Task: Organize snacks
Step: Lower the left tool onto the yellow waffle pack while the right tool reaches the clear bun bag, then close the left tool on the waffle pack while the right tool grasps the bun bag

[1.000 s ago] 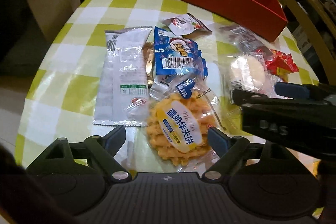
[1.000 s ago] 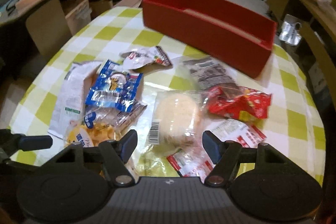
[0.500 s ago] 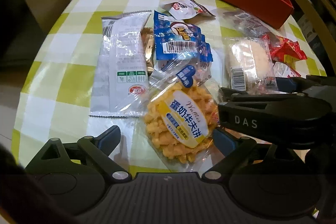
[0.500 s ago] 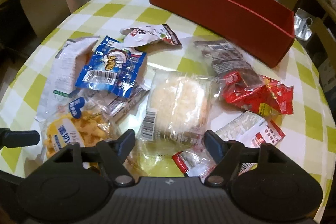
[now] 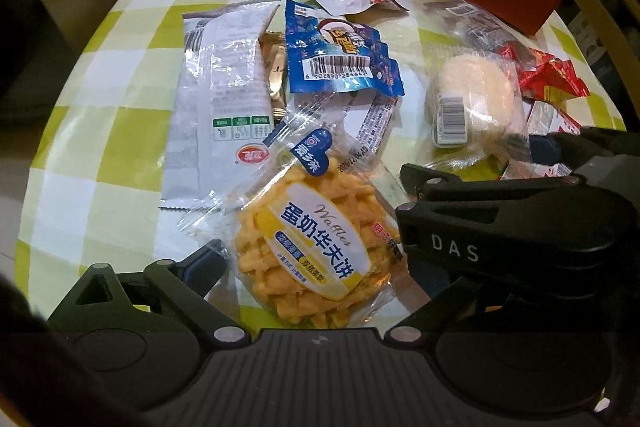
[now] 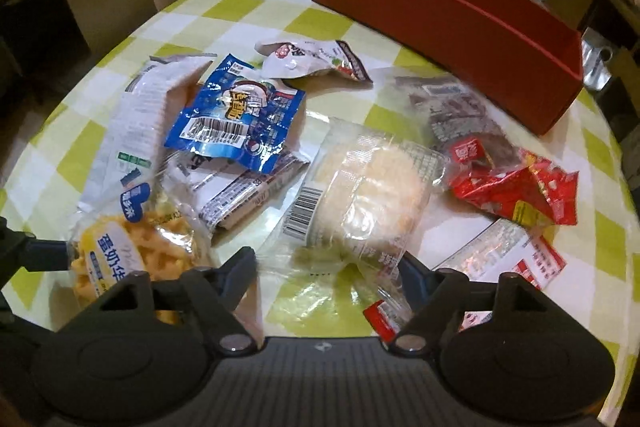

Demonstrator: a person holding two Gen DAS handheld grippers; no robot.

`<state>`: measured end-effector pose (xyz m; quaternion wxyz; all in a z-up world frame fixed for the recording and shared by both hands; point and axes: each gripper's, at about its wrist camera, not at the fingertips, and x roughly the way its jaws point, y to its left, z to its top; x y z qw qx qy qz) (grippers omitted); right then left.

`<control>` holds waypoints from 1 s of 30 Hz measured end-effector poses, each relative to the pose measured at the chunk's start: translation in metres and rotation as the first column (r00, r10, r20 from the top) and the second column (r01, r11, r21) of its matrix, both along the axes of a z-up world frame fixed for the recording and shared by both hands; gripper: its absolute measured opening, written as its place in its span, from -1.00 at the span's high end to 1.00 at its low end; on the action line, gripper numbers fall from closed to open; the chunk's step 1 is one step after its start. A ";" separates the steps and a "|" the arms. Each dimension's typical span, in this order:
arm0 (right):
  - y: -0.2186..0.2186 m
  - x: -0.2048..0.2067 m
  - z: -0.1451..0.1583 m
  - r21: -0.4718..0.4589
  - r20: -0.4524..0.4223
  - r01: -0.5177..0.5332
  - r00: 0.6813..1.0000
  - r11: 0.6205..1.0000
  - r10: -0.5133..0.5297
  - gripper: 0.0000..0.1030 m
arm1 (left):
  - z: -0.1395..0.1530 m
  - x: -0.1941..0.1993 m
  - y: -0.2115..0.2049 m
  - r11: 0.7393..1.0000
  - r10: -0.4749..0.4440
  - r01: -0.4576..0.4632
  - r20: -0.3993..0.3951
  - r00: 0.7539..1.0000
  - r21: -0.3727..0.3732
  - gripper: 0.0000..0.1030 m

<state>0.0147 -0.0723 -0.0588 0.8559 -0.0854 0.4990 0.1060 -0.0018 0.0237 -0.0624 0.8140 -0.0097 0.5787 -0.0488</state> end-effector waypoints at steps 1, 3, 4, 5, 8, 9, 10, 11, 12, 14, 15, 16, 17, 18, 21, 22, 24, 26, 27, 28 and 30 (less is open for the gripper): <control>0.000 0.000 0.000 -0.008 0.007 0.002 1.000 1.000 -0.002 -0.50 | 0.000 0.000 0.000 1.000 -0.003 0.003 -0.001 1.000 0.000 -0.92; -0.001 -0.002 0.002 -0.016 0.016 0.002 1.000 1.000 -0.001 -0.47 | -0.001 0.000 -0.001 1.000 -0.009 0.009 -0.003 1.000 -0.001 -0.92; -0.002 -0.003 0.003 -0.016 0.021 0.003 1.000 1.000 -0.002 -0.46 | -0.001 0.000 -0.002 1.000 -0.011 0.011 -0.004 1.000 0.000 -0.92; -0.003 -0.003 0.004 -0.015 0.025 0.007 1.000 1.000 -0.006 -0.45 | -0.001 0.000 -0.002 1.000 -0.012 0.012 -0.004 1.000 -0.001 -0.92; -0.006 -0.005 0.006 -0.008 0.033 0.009 0.999 1.000 -0.008 -0.43 | -0.002 0.000 -0.003 1.000 -0.012 0.012 -0.006 1.000 -0.003 -0.92; -0.006 -0.005 0.007 -0.008 0.037 0.009 0.999 1.000 -0.009 -0.42 | -0.002 0.000 -0.003 1.000 -0.012 0.012 -0.006 1.000 -0.002 -0.92; -0.006 -0.005 0.007 -0.010 0.039 0.008 0.999 1.000 -0.007 -0.42 | -0.002 0.000 -0.003 1.000 -0.012 0.012 -0.006 1.000 -0.002 -0.92; -0.006 -0.005 0.008 -0.010 0.039 0.007 0.999 1.000 -0.006 -0.41 | -0.003 0.001 -0.003 1.000 -0.013 0.013 -0.005 1.000 -0.002 -0.92; -0.006 -0.006 0.008 -0.010 0.040 0.007 0.999 1.000 -0.006 -0.41 | -0.003 0.001 -0.004 1.000 -0.013 0.013 -0.005 1.000 -0.001 -0.92; -0.007 -0.006 0.009 -0.015 0.042 0.007 0.999 1.000 -0.007 -0.41 | -0.003 0.001 -0.004 1.000 -0.015 0.015 -0.006 1.000 0.001 -0.92; -0.007 -0.007 0.009 -0.016 0.044 0.007 0.999 1.000 -0.006 -0.41 | -0.004 0.001 -0.004 1.000 -0.016 0.016 -0.005 1.000 0.001 -0.92; -0.007 -0.007 0.009 -0.017 0.047 0.008 0.999 1.000 -0.007 -0.40 | -0.004 0.001 -0.004 1.000 -0.017 0.017 -0.005 1.000 0.002 -0.92; -0.007 -0.007 0.010 -0.019 0.048 0.008 0.999 1.000 -0.007 -0.40 | -0.004 0.001 -0.004 1.000 -0.017 0.017 -0.005 1.000 0.001 -0.92; -0.007 -0.007 0.010 -0.020 0.050 0.009 0.999 1.000 -0.008 -0.40 | -0.004 0.001 -0.004 1.000 -0.017 0.017 -0.006 1.000 0.001 -0.92; -0.008 -0.007 0.011 -0.018 0.052 0.011 0.999 1.000 -0.010 -0.40 | -0.004 0.001 -0.003 1.000 -0.015 0.015 -0.006 1.000 -0.002 -0.92; -0.008 -0.007 0.011 -0.018 0.052 0.012 0.999 1.000 -0.011 -0.40 | -0.004 0.001 -0.003 1.000 -0.015 0.015 -0.006 1.000 -0.002 -0.92; -0.008 -0.008 0.012 -0.020 0.056 0.013 0.998 1.000 -0.012 -0.40 | -0.004 0.000 -0.003 1.000 -0.015 0.015 -0.005 1.000 -0.002 -0.92; -0.009 -0.008 0.014 -0.015 0.060 0.015 0.998 1.000 -0.014 -0.40 | -0.004 0.000 -0.003 1.000 -0.012 0.012 -0.001 1.000 0.000 -0.89; -0.011 -0.008 0.016 -0.009 0.063 0.019 0.998 1.000 -0.019 -0.40 | -0.003 0.000 -0.003 1.000 -0.009 0.009 0.003 1.000 0.000 -0.84; -0.013 -0.009 0.018 -0.002 0.068 0.025 0.997 1.000 -0.024 -0.40 | -0.002 0.001 -0.002 1.000 -0.005 0.005 0.007 1.000 0.000 -0.82; -0.018 -0.010 0.024 0.010 0.080 0.034 0.996 0.999 -0.035 -0.40 | -0.002 0.002 0.000 1.000 0.003 -0.003 0.003 1.000 -0.010 -0.77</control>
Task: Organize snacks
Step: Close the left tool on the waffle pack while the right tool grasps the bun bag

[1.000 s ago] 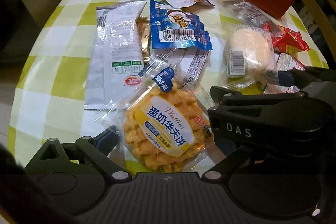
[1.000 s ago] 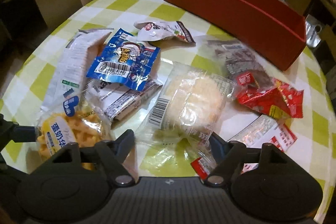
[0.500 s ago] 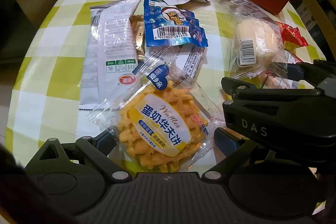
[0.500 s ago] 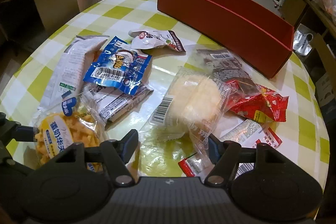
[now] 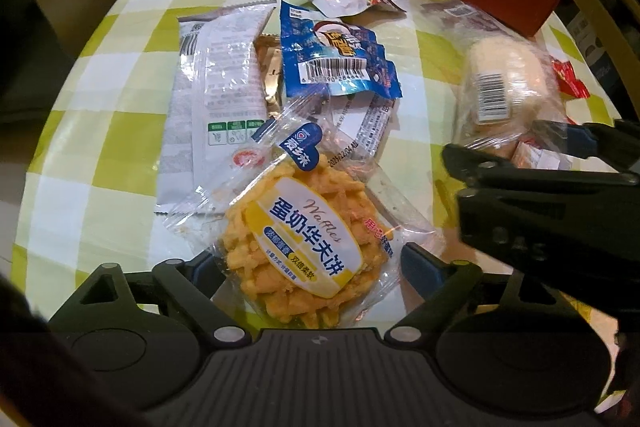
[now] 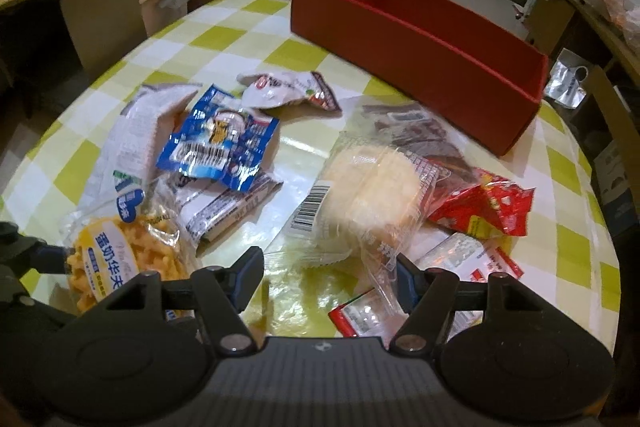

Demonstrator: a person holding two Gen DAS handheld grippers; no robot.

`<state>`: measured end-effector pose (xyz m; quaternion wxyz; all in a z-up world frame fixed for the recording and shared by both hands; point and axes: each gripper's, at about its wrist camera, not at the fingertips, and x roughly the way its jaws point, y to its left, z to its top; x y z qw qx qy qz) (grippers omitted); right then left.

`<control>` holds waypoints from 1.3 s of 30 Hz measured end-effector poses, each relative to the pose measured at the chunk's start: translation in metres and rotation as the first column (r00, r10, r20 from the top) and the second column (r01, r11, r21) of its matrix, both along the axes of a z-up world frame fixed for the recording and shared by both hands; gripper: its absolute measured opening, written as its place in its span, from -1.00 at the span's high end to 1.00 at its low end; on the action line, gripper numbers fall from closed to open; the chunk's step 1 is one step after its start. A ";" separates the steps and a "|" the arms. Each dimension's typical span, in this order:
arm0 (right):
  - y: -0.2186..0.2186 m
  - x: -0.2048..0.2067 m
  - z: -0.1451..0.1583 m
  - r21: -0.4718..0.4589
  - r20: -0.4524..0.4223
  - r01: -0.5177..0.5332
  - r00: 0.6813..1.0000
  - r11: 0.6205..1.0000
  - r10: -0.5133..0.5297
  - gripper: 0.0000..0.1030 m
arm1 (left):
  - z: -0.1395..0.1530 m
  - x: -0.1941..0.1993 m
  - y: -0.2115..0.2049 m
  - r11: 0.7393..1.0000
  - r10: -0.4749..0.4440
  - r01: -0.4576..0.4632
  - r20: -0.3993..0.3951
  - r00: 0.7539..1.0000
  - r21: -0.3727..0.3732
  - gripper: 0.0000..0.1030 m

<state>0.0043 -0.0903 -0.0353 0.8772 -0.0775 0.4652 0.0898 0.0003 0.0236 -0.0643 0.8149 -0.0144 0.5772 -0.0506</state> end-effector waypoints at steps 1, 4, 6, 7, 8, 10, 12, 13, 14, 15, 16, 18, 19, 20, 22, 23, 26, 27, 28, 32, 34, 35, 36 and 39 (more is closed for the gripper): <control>-0.003 -0.001 0.003 0.007 0.005 0.006 1.000 1.000 -0.006 -0.40 | 0.000 0.001 0.001 1.000 0.008 -0.008 0.000 1.000 -0.006 -0.73; -0.010 -0.002 0.010 0.025 0.022 0.021 1.000 0.999 -0.022 -0.40 | 0.005 0.002 0.005 0.999 0.029 -0.029 0.008 1.000 -0.035 -0.58; -0.015 -0.003 0.013 0.034 0.032 0.033 0.999 0.999 -0.034 -0.39 | 0.009 0.003 0.007 0.998 0.036 -0.035 0.013 0.999 -0.050 -0.50; -0.017 -0.003 0.015 0.038 0.035 0.038 0.999 0.999 -0.039 -0.39 | 0.012 0.003 0.006 0.998 0.034 -0.034 0.018 0.999 -0.052 -0.45; -0.019 -0.003 0.016 0.042 0.037 0.043 0.998 0.998 -0.044 -0.39 | 0.015 0.002 0.005 0.998 0.030 -0.029 0.026 0.999 -0.051 -0.43; -0.023 -0.005 0.017 0.050 0.041 0.049 0.998 0.998 -0.051 -0.39 | 0.020 0.001 0.003 0.999 0.022 -0.020 0.041 0.999 -0.050 -0.27; -0.026 -0.006 0.019 0.058 0.045 0.050 0.998 0.997 -0.052 -0.39 | 0.023 0.000 0.003 0.999 0.018 -0.015 0.053 0.998 -0.052 -0.22; -0.027 -0.007 0.020 0.061 0.047 0.050 0.998 0.997 -0.053 -0.39 | 0.023 -0.001 0.003 0.998 0.016 -0.013 0.056 0.998 -0.055 -0.23; -0.029 -0.007 0.020 0.066 0.047 0.051 0.997 0.997 -0.055 -0.39 | 0.021 0.001 0.003 0.998 0.011 -0.007 0.055 0.998 -0.057 -0.25; -0.031 -0.007 0.021 0.072 0.045 0.055 0.997 0.996 -0.058 -0.39 | 0.018 0.002 0.003 0.998 0.022 -0.018 0.056 0.998 -0.058 -0.40; -0.033 -0.008 0.022 0.080 0.043 0.058 0.997 0.995 -0.062 -0.39 | 0.014 0.004 0.003 0.997 0.046 -0.043 0.048 0.998 -0.062 -0.62; -0.035 -0.009 0.024 0.091 0.045 0.061 0.997 0.994 -0.065 -0.39 | 0.005 0.011 0.004 0.994 0.087 -0.086 0.015 0.996 -0.063 -0.80; -0.036 -0.011 0.025 0.094 0.046 0.060 0.997 0.994 -0.064 -0.39 | 0.003 0.015 0.004 0.991 0.112 -0.112 0.003 0.994 -0.069 -0.86; -0.037 -0.012 0.025 0.098 0.047 0.059 0.997 0.993 -0.064 -0.39 | 0.001 0.018 0.004 0.987 0.143 -0.143 -0.004 0.990 -0.077 -0.89; -0.041 -0.013 0.025 0.105 0.042 0.059 0.997 0.993 -0.064 -0.39 | -0.001 0.022 0.002 0.977 0.202 -0.201 0.004 0.979 -0.067 -0.98; -0.043 -0.013 0.025 0.115 0.037 0.060 0.997 0.992 -0.065 -0.39 | -0.002 0.026 0.002 0.967 0.248 -0.247 0.001 0.969 -0.061 -1.00; -0.051 -0.015 0.026 0.137 0.032 0.064 0.997 0.988 -0.069 -0.39 | -0.002 0.034 0.005 0.931 0.356 -0.356 -0.019 0.934 -0.085 -1.00; -0.054 -0.015 0.027 0.148 0.029 0.068 0.997 0.987 -0.073 -0.39 | -0.002 0.037 0.006 0.925 0.368 -0.369 -0.025 0.929 -0.086 -1.00; -0.056 -0.016 0.027 0.156 0.026 0.071 0.997 0.985 -0.076 -0.39 | -0.002 0.039 0.006 0.923 0.375 -0.376 -0.029 0.927 -0.080 -1.00; -0.064 -0.017 0.027 0.185 0.014 0.077 0.997 0.980 -0.081 -0.39 | -0.003 0.042 0.006 0.891 0.447 -0.449 -0.033 0.894 -0.076 -1.00; -0.068 -0.019 0.026 0.190 0.012 0.077 0.997 0.979 -0.080 -0.39 | -0.003 0.046 0.005 0.872 0.483 -0.485 -0.042 0.874 -0.063 -1.00; -0.070 -0.019 0.026 0.193 0.010 0.077 0.997 0.978 -0.080 -0.39 | -0.004 0.048 0.004 0.871 0.486 -0.488 -0.043 0.873 -0.056 -1.00; -0.072 -0.020 0.026 0.196 0.010 0.077 0.997 0.978 -0.080 -0.39 | -0.004 0.048 0.003 0.877 0.477 -0.479 -0.033 0.878 -0.048 -0.98; -0.079 -0.024 0.029 0.209 0.015 0.084 0.996 0.974 -0.089 -0.39 | 0.002 0.040 -0.004 0.915 0.403 -0.403 0.013 0.915 -0.028 -0.58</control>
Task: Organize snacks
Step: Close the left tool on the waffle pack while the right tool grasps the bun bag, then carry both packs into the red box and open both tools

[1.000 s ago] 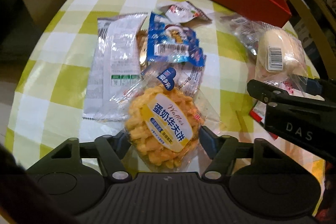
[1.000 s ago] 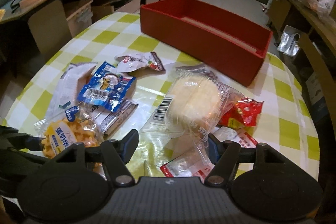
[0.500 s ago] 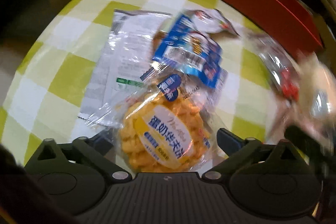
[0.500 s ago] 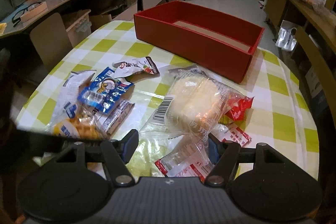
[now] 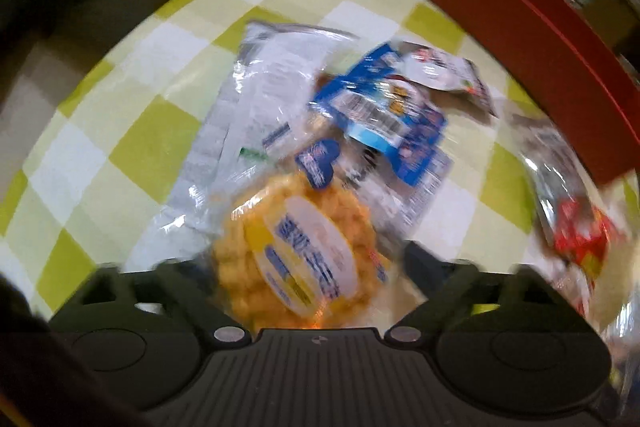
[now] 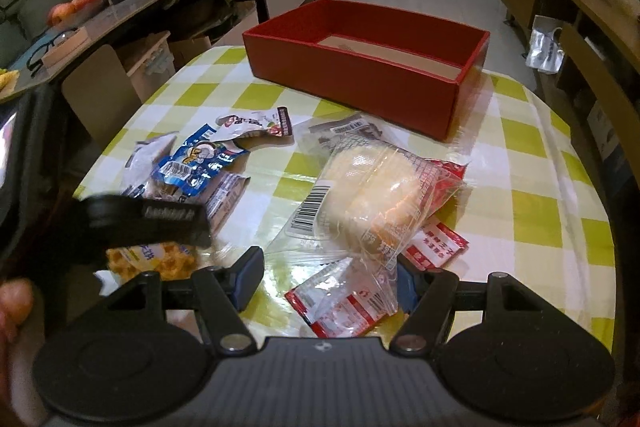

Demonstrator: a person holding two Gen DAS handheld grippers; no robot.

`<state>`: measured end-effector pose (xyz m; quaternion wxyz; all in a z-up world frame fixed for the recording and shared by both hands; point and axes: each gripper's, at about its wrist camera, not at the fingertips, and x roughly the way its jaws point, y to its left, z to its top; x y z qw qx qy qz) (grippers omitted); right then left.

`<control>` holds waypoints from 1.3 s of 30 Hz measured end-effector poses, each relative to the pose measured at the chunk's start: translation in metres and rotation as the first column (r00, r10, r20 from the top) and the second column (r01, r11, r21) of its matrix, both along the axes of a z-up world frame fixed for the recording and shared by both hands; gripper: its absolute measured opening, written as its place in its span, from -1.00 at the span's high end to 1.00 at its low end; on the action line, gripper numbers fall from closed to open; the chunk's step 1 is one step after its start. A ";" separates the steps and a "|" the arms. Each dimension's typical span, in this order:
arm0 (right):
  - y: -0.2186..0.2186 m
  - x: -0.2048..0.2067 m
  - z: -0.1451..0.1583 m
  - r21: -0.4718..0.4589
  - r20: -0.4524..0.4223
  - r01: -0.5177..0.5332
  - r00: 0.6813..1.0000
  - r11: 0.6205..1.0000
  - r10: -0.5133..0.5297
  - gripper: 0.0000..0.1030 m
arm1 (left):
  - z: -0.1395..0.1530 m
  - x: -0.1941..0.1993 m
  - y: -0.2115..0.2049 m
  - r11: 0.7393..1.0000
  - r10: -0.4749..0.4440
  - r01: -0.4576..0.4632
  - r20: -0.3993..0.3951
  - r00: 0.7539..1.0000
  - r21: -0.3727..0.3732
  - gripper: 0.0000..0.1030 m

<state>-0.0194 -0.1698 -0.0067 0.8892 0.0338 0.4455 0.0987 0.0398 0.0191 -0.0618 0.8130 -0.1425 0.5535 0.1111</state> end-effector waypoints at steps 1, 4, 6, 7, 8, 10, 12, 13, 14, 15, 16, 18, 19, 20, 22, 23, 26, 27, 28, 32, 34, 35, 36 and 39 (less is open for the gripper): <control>-0.003 -0.002 0.002 0.000 0.006 0.002 1.000 1.000 -0.002 -0.39 | 0.004 -0.004 0.000 0.999 -0.034 0.034 0.007 0.999 -0.005 -0.43; -0.008 -0.010 0.011 0.001 0.032 0.009 0.999 1.000 -0.009 -0.38 | 0.019 -0.016 0.001 0.994 -0.111 0.111 0.018 0.994 -0.024 0.03; -0.010 -0.015 0.017 0.008 0.053 0.014 0.999 1.000 -0.014 -0.38 | 0.032 -0.026 0.000 0.988 -0.151 0.152 0.033 0.988 -0.020 0.18; -0.011 -0.017 0.021 0.010 0.063 0.018 0.998 1.000 -0.019 -0.38 | 0.037 -0.031 -0.001 0.985 -0.170 0.170 0.037 0.985 -0.006 0.27; -0.011 -0.018 0.024 0.011 0.073 0.023 0.997 1.000 -0.024 -0.38 | 0.042 -0.035 -0.002 0.983 -0.182 0.182 0.044 0.982 0.002 0.29; -0.012 -0.019 0.031 0.018 0.091 0.034 0.995 0.999 -0.036 -0.38 | 0.048 -0.039 -0.003 0.981 -0.193 0.193 0.054 0.980 0.004 0.34; -0.013 -0.018 0.039 0.030 0.113 0.051 0.992 0.998 -0.054 -0.38 | 0.054 -0.041 -0.004 0.979 -0.201 0.202 0.059 0.978 -0.012 0.34; -0.013 -0.017 0.043 0.038 0.123 0.058 0.990 0.998 -0.063 -0.38 | 0.058 -0.041 -0.005 0.976 -0.213 0.216 0.065 0.975 -0.031 0.34; -0.013 -0.014 0.045 0.044 0.125 0.061 0.990 0.997 -0.067 -0.38 | 0.062 -0.040 -0.007 0.971 -0.231 0.235 0.078 0.970 -0.048 0.35; -0.013 -0.011 0.046 0.048 0.125 0.066 0.990 0.997 -0.071 -0.38 | 0.066 -0.038 -0.008 0.965 -0.249 0.255 0.096 0.964 -0.062 0.35; -0.015 -0.006 0.047 0.053 0.123 0.074 0.989 0.996 -0.080 -0.38 | 0.070 -0.034 -0.009 0.960 -0.260 0.269 0.112 0.959 -0.080 0.35; -0.018 0.009 0.047 0.058 0.116 0.094 0.988 0.994 -0.100 -0.38 | 0.077 -0.020 -0.007 0.948 -0.268 0.287 0.145 0.953 -0.137 0.35; -0.021 0.017 0.046 0.061 0.110 0.107 0.987 0.992 -0.113 -0.38 | 0.080 -0.011 -0.008 0.943 -0.271 0.295 0.161 0.949 -0.154 0.35; -0.024 0.028 0.045 0.063 0.103 0.119 0.987 0.991 -0.125 -0.38 | 0.085 0.002 -0.009 0.937 -0.280 0.309 0.182 0.943 -0.162 0.35; -0.031 0.053 0.043 0.063 0.093 0.143 0.984 0.988 -0.149 -0.38 | 0.092 0.028 -0.012 0.928 -0.296 0.334 0.218 0.930 -0.164 0.35; -0.035 0.067 0.044 0.073 0.092 0.154 0.983 0.985 -0.160 -0.38 | 0.095 0.045 -0.014 0.925 -0.301 0.343 0.233 0.925 -0.164 0.35; -0.041 0.112 0.049 0.082 0.111 0.159 0.980 0.984 -0.167 -0.38 | 0.103 0.093 -0.022 0.920 -0.312 0.360 0.268 0.912 -0.154 0.35; -0.039 0.131 0.050 0.062 0.126 0.157 0.978 0.986 -0.164 -0.38 | 0.105 0.111 -0.026 0.920 -0.320 0.368 0.282 0.904 -0.135 0.34; -0.037 0.148 0.047 0.038 0.137 0.157 0.977 0.987 -0.161 -0.38 | 0.107 0.130 -0.032 0.920 -0.334 0.378 0.297 0.895 -0.107 0.34; -0.035 0.213 0.026 -0.007 0.122 0.171 0.978 0.985 -0.169 -0.38 | 0.097 0.194 -0.048 0.923 -0.351 0.382 0.323 0.879 -0.037 0.34; -0.038 0.238 0.010 -0.013 0.093 0.180 0.980 0.984 -0.178 -0.38 | 0.086 0.219 -0.056 0.921 -0.367 0.390 0.318 0.874 -0.007 0.34; -0.038 0.247 0.002 -0.021 0.083 0.178 0.981 0.984 -0.176 -0.38 | 0.080 0.229 -0.061 0.918 -0.379 0.397 0.311 0.872 0.006 0.34; -0.037 0.255 -0.004 -0.031 0.075 0.171 0.983 0.985 -0.168 -0.38 | 0.072 0.237 -0.063 0.916 -0.388 0.402 0.302 0.871 0.018 0.33; -0.034 0.268 -0.025 -0.059 0.038 0.140 0.990 0.988 -0.137 -0.39 | 0.051 0.253 -0.071 0.902 -0.428 0.425 0.262 0.865 0.068 0.25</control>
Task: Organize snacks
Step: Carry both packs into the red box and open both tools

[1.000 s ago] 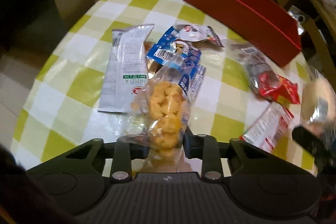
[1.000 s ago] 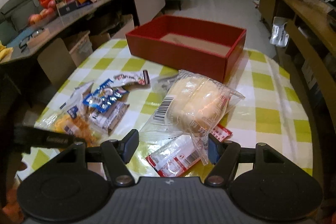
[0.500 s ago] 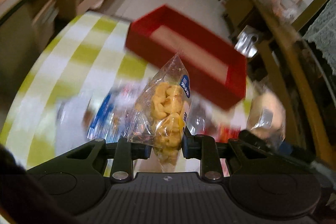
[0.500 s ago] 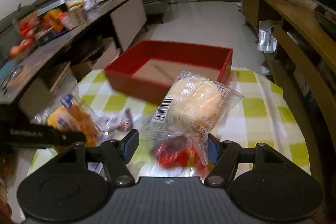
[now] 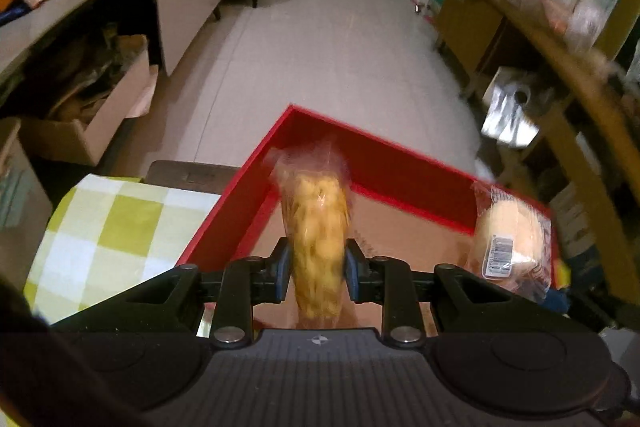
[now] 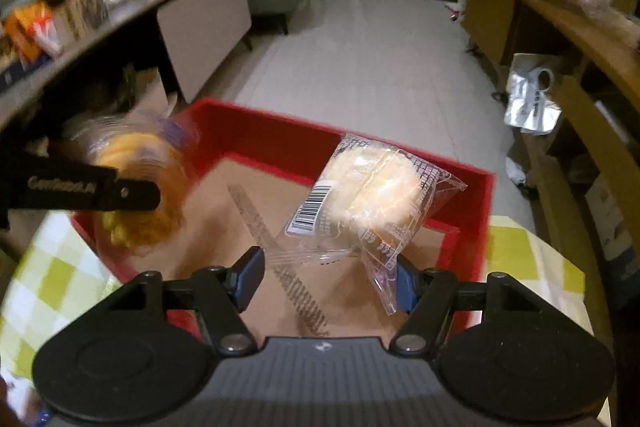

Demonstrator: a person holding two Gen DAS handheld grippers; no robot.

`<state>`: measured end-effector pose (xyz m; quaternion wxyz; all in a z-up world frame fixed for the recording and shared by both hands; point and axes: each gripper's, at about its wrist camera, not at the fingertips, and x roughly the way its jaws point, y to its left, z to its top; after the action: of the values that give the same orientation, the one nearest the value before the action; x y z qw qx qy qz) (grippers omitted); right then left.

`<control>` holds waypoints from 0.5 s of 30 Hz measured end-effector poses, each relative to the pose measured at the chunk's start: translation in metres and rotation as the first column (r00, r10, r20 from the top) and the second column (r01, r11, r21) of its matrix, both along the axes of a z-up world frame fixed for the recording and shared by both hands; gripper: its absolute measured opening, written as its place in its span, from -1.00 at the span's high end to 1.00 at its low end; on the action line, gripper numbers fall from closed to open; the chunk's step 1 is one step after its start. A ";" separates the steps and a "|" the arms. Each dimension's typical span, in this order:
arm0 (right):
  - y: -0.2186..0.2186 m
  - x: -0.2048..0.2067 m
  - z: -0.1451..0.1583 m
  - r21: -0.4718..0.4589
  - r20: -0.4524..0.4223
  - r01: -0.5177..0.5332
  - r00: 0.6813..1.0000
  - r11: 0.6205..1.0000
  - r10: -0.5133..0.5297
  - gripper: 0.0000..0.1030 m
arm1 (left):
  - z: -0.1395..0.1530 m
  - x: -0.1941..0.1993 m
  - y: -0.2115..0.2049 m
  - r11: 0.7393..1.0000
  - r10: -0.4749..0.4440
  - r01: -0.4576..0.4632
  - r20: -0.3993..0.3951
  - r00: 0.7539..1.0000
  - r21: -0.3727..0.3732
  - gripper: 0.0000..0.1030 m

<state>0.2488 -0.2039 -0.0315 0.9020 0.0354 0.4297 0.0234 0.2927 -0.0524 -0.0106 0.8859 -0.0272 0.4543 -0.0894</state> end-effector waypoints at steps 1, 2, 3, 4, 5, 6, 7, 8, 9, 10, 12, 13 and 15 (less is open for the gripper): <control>0.000 0.000 -0.005 -0.001 -0.007 -0.006 1.000 1.000 0.006 -0.40 | -0.006 -0.001 0.000 1.000 0.001 -0.001 0.001 1.000 0.027 0.17; 0.002 -0.001 -0.008 -0.003 -0.008 -0.011 1.000 1.000 0.011 -0.40 | -0.014 -0.001 -0.001 0.999 0.001 -0.001 -0.006 1.000 0.046 0.17; 0.003 -0.003 -0.011 -0.009 -0.013 -0.014 1.000 1.000 0.014 -0.41 | -0.016 -0.003 0.002 0.999 0.000 0.001 -0.012 1.000 0.053 0.16; 0.002 -0.005 -0.013 -0.019 -0.017 -0.017 1.000 1.000 0.017 -0.44 | -0.021 -0.006 0.003 0.998 -0.003 0.004 -0.022 1.000 0.058 0.12; 0.003 -0.008 -0.014 -0.027 -0.017 -0.025 1.000 0.999 0.025 -0.45 | -0.024 -0.010 0.004 0.998 -0.012 0.013 -0.018 1.000 0.068 0.11; 0.004 -0.011 -0.015 -0.026 -0.023 -0.036 0.999 0.999 0.036 -0.45 | -0.023 -0.014 0.003 0.996 -0.026 0.027 -0.010 1.000 0.087 0.12; 0.004 -0.014 -0.015 -0.033 -0.023 -0.046 0.999 0.998 0.045 -0.45 | -0.022 -0.020 0.001 0.993 -0.039 0.040 -0.008 0.999 0.107 0.14; 0.002 -0.018 -0.015 -0.041 -0.021 -0.046 0.999 0.998 0.046 -0.45 | -0.020 -0.025 0.001 0.992 -0.046 0.048 -0.021 0.999 0.113 0.13; 0.002 -0.022 -0.015 -0.051 -0.021 -0.046 0.999 0.998 0.045 -0.46 | -0.019 -0.028 0.000 0.993 -0.047 0.051 -0.035 0.998 0.109 0.12; 0.002 -0.024 -0.015 -0.059 -0.024 -0.051 0.998 0.997 0.049 -0.47 | -0.018 -0.032 0.001 0.993 -0.049 0.054 -0.046 0.998 0.103 0.11; 0.002 -0.028 -0.013 -0.065 -0.031 -0.059 0.998 0.996 0.057 -0.47 | -0.020 -0.041 0.003 0.992 -0.061 0.067 -0.060 0.996 0.106 0.11; 0.002 -0.030 -0.012 -0.064 -0.039 -0.062 0.997 0.996 0.060 -0.47 | -0.019 -0.046 0.004 0.991 -0.066 0.073 -0.066 0.996 0.110 0.11; 0.000 -0.035 -0.008 -0.055 -0.040 -0.058 0.998 0.997 0.056 -0.49 | -0.017 -0.053 0.005 0.992 -0.069 0.077 -0.085 0.994 0.099 0.09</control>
<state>0.2138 -0.2035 -0.0394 0.8931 -0.0019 0.4485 0.0365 0.2394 -0.0473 -0.0278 0.8630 0.0310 0.4947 -0.0975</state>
